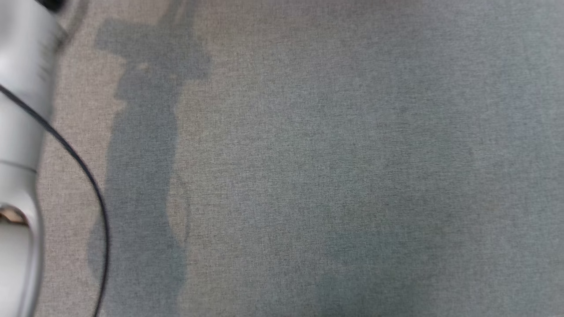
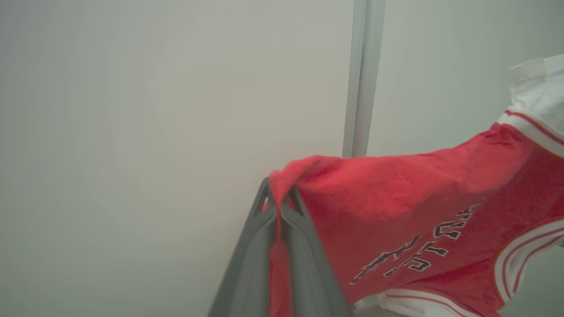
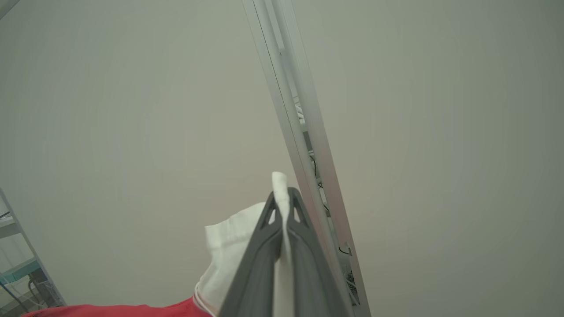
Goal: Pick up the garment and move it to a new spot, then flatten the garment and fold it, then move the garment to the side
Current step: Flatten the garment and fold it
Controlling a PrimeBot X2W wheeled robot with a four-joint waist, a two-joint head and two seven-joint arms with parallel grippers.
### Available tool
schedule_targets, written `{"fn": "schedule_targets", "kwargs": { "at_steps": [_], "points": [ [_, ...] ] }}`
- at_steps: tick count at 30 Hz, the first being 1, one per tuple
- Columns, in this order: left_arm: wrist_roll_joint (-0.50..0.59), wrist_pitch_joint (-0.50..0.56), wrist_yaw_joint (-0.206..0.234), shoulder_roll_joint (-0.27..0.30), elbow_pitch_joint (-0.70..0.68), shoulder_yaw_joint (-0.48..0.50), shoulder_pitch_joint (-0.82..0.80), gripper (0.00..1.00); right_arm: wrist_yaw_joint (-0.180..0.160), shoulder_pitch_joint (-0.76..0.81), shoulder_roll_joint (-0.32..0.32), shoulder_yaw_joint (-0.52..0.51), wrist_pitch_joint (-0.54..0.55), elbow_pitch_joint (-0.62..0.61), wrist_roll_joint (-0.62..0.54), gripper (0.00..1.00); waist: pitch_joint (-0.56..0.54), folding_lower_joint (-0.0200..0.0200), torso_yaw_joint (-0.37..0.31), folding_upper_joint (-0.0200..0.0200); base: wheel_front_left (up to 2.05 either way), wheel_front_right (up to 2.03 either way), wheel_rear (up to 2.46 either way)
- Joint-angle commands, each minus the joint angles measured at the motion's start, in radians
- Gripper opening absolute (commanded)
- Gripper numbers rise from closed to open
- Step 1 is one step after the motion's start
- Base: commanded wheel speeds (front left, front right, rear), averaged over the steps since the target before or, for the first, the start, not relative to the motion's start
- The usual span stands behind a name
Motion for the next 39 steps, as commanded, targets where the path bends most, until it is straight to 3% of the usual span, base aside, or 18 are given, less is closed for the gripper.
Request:
{"fn": "schedule_targets", "kwargs": {
  "at_steps": [1,3,7,13,20,25,39],
  "points": [
    [-0.034,-0.010,0.000,0.013,-0.018,-0.015,0.055,0.00,0.000,0.064,-0.024,0.021,0.007,-0.049,0.057,0.00,0.010,0.0000,0.009,0.0000,0.00,0.00,0.00],
    [-0.054,-0.014,0.000,0.013,-0.038,-0.027,0.093,0.00,0.000,0.115,-0.044,0.046,0.018,-0.084,0.081,0.00,0.009,0.0000,0.013,0.0000,0.00,0.00,0.00],
    [-0.122,-0.023,0.000,0.049,-0.142,0.006,0.263,0.00,0.000,0.346,-0.136,0.119,0.018,-0.283,0.209,0.00,-0.005,0.0000,0.016,0.0000,0.00,0.00,0.00],
    [-0.069,-0.022,0.025,0.077,-0.394,0.179,0.628,0.00,0.000,0.774,-0.237,0.168,-0.061,-0.554,0.385,0.00,-0.080,0.0000,0.015,0.0000,0.00,0.00,0.00],
    [-0.008,-0.022,0.081,0.096,-0.655,0.286,1.033,0.00,0.000,1.169,-0.299,0.186,-0.118,-0.736,0.495,0.00,-0.167,0.0000,-0.002,0.0000,0.00,0.00,0.00],
    [0.003,0.030,0.149,0.137,-0.806,0.282,1.245,0.00,0.000,1.362,-0.335,0.178,-0.128,-0.801,0.535,0.00,-0.218,0.0000,-0.007,0.0000,0.00,0.00,0.00],
    [0.032,0.340,0.377,0.260,-1.258,0.272,1.638,0.00,0.000,1.725,-0.426,0.093,-0.123,-0.956,0.551,0.00,-0.329,0.0000,0.006,0.0000,0.00,0.00,0.00]
  ]
}}
